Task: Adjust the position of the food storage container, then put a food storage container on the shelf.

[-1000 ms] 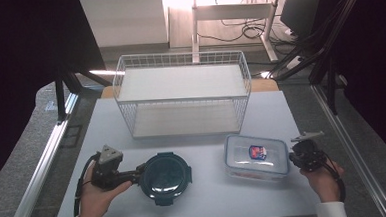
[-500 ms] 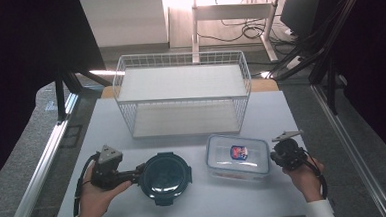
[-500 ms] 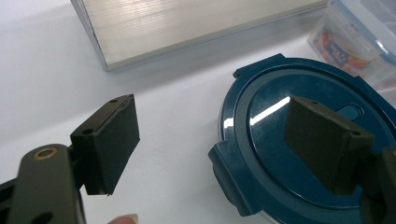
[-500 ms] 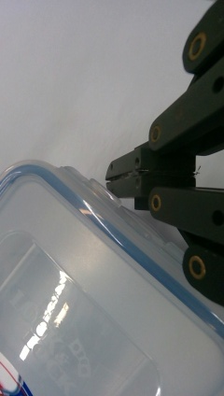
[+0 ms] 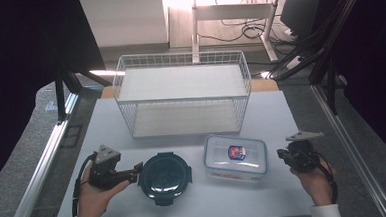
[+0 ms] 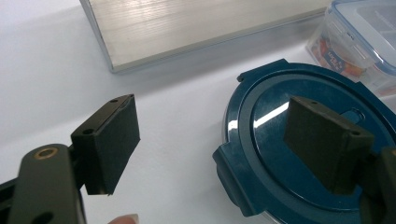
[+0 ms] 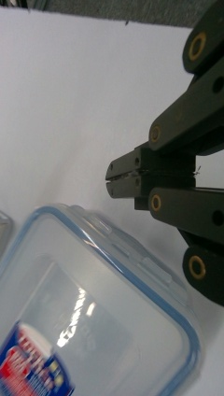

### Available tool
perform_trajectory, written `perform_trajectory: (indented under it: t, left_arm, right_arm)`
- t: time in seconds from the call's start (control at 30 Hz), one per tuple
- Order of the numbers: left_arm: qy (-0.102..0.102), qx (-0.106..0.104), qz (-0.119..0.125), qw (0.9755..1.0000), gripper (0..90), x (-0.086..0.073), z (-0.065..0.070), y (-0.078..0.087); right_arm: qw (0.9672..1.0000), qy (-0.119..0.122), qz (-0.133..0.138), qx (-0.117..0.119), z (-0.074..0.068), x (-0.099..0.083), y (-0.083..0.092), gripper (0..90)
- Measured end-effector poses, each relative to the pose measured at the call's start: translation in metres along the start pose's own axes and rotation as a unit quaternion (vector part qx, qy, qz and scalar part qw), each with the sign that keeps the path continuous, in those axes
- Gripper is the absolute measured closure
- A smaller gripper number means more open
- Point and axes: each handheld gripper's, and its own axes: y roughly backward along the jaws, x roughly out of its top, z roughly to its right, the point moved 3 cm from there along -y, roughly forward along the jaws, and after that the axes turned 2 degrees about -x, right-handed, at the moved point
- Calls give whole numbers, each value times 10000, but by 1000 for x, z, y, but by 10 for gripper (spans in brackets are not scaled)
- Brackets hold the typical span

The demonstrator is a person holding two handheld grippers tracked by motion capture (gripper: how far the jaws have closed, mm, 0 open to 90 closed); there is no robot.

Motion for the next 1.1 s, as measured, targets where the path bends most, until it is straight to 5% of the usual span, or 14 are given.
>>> perform_trajectory:
  t: [0.13, 0.17, 0.2, 0.27, 0.4, 0.53, 0.77, 1.03, 1.1]
  left_arm:
    - [61, -19, 67, 10000, 182, 1, 0, 3]
    - [78, -26, 94, 9999, 182, 2, 1, 4]
    - [83, -25, 107, 9999, 182, 2, 1, 4]
    - [107, -21, 137, 9998, 181, 3, 2, 5]
    - [93, -68, 143, 9998, 180, 4, 5, 5]
    - [104, -114, 163, 9997, 179, 5, 8, 6]
    - [209, -181, 200, 9994, 152, 12, 17, 7]
    - [266, -563, 219, 9978, 100, 38, 45, -2]
    - [390, -1013, 168, 9940, 88, 53, 58, -13]
  right_arm:
    - [9990, -235, 310, 236, 7, 0, 11, 871]
    - [9977, -338, 468, 342, 9, 1, 14, 643]
    - [9970, -434, 550, 340, 9, 2, 15, 550]
    - [9948, -607, 678, 449, 10, 4, 17, 412]
    - [9907, -794, 906, 627, 8, 7, 22, 277]
    - [9882, -853, 1021, 753, 6, 9, 26, 249]
    - [9887, -825, 1033, 710, 4, 10, 26, 205]
    - [9874, -856, 1002, 873, 2, 12, 32, 124]
    - [9859, -940, 960, 1003, 2, 15, 31, 94]
